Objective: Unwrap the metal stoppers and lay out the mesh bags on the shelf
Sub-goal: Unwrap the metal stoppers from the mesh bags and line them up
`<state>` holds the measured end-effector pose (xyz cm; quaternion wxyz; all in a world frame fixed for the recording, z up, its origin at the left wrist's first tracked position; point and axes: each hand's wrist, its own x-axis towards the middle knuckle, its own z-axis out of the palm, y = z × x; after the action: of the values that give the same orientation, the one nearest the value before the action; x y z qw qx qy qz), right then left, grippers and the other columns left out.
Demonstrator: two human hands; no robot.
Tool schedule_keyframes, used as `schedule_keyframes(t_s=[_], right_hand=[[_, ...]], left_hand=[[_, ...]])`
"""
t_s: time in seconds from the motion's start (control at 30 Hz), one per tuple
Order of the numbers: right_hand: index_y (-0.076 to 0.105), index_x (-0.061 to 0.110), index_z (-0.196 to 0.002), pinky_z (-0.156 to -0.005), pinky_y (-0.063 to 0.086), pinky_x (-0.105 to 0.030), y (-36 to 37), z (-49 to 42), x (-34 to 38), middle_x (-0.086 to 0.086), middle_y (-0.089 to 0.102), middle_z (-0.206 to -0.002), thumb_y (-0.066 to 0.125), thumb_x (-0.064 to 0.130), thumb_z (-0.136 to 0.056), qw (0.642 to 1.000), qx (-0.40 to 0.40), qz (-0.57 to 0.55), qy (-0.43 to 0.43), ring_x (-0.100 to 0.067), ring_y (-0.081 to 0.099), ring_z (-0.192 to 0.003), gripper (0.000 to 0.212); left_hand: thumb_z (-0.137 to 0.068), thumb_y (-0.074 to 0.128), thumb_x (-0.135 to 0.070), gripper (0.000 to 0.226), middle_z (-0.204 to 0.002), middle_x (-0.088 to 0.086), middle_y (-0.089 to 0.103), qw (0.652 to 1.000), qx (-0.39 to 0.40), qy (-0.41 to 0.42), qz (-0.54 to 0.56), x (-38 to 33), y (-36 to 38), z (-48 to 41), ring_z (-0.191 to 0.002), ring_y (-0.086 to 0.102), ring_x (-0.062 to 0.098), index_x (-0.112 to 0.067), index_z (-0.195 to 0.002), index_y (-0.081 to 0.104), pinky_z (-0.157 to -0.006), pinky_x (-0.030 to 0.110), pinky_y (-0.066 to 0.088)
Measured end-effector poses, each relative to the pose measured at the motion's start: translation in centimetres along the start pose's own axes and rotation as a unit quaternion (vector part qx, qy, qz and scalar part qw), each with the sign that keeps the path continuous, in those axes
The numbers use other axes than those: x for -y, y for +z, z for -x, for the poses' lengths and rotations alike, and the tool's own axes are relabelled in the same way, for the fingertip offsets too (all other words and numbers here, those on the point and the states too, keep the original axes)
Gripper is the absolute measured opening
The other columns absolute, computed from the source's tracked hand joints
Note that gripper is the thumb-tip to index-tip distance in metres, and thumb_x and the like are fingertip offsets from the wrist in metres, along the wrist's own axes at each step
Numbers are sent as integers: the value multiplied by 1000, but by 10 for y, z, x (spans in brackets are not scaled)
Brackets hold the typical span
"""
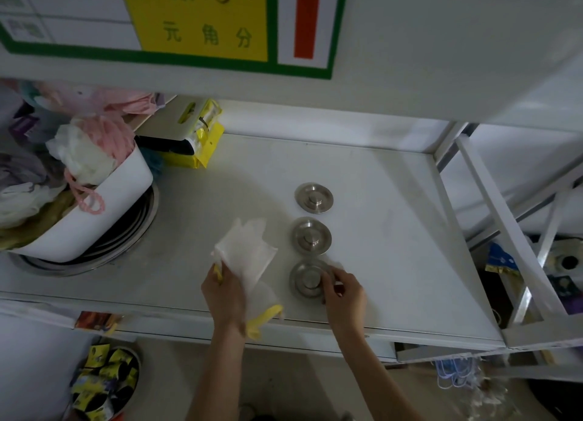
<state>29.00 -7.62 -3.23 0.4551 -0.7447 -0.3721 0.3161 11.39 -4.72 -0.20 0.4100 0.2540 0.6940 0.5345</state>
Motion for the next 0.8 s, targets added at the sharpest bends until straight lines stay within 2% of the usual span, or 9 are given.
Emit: schedule_keyframes(t_s=[0.1,0.2,0.27,0.33,0.43,0.57,0.63,0.7,0.8], right_hand=[[71,15,-81,-60,54,-39,0,0,-3,-4,54,-77,67,24,-88,998,4,51,-42,-25,59,-64,12],[73,12,-83,-59,44,-12,1,0,-3,-4,52,-79,71,15,-85,993,1,83,-82,-15,54,-62,4],[73,10,-91,-59,41,-6,2,-1,-3,-2,52,-83,72,12,-84,991,-3,97,-94,-7,54,-63,8],[72,10,-98,-60,40,-8,2,-2,-2,-1,51,-88,72,11,-84,990,5,106,-93,-5,52,-62,14],[62,16,-115,-66,41,-15,-3,-1,4,-2,46,-104,66,14,-89,993,-19,79,-82,-12,52,-65,26],[58,21,-114,-69,43,-14,-15,2,25,2,44,-105,57,12,-93,988,-58,9,-142,-16,52,-75,22],[59,20,-110,-68,44,-15,-20,4,42,2,47,-103,58,10,-93,985,-42,-9,-168,-17,53,-78,19],[58,19,-101,-64,44,-16,-22,10,59,-1,52,-100,60,12,-93,983,-13,-41,-176,-17,54,-74,11],[54,15,-95,-58,49,-20,-21,22,78,-9,61,-89,66,35,-89,989,80,-99,-71,-20,59,-71,24]], left_hand=[[-97,52,-11,24,-71,16,59,1000,-2,-7,17,0,-2,-7,-65,51,24,4,-81,61,-54,27,41],[-98,53,-14,24,-73,16,63,1000,-3,-8,16,0,1,-10,-62,56,26,1,-82,63,-55,29,47],[-98,56,-19,25,-77,18,68,1000,1,1,16,1,4,-12,-66,62,31,-3,-82,66,-57,37,54],[-98,56,-22,25,-78,17,70,1000,-4,11,17,1,5,-13,-70,64,31,-8,-81,67,-60,44,56],[-99,56,-23,23,-76,11,66,1000,2,29,7,-7,7,-8,-68,60,26,-7,-85,66,-60,31,49],[-96,61,-26,20,-87,3,56,995,34,91,-26,-29,14,8,-70,61,14,-6,-95,62,-47,11,49],[-93,65,-21,13,-83,-6,55,992,62,112,-11,-38,20,17,-68,63,10,-9,-92,61,-53,14,54],[-92,67,-24,13,-87,1,67,991,76,114,9,-40,26,20,-77,70,14,-11,-95,65,-64,29,61],[-95,62,-30,17,-95,1,71,993,50,99,29,-36,35,18,-83,71,19,-17,-105,64,-68,35,62]])
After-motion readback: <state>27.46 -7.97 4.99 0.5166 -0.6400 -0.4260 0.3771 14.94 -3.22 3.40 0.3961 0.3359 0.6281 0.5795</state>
